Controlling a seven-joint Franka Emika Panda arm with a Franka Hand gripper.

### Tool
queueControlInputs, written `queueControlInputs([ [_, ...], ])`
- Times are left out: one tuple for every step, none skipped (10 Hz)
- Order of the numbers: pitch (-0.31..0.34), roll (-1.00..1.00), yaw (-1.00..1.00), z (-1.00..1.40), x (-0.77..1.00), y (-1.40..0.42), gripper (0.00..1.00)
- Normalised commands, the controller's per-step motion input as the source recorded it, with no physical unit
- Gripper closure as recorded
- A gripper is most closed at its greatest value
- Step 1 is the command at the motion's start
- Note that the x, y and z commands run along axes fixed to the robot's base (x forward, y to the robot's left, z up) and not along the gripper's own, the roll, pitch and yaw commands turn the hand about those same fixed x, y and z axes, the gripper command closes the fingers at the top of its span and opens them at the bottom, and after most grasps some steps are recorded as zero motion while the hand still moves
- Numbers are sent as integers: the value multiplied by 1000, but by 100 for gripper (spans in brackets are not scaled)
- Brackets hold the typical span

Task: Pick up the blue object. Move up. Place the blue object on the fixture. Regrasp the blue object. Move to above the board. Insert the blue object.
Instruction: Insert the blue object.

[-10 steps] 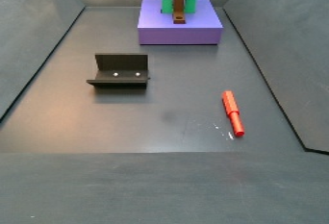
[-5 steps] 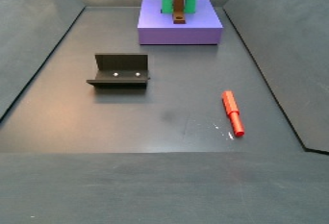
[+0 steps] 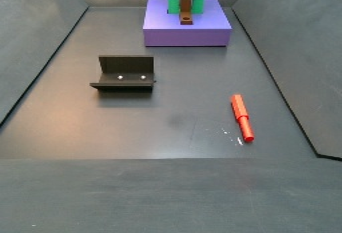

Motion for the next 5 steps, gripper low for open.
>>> queueControlInputs([
  [9,-347,0,-154,0,-837,100],
  [10,-431,0,-74,0,-743,100],
  [1,-403,0,-240,0,-631,100],
  [0,-294,-9,-451,0,-397,100],
  [0,-206,0,-743,83,0,100],
])
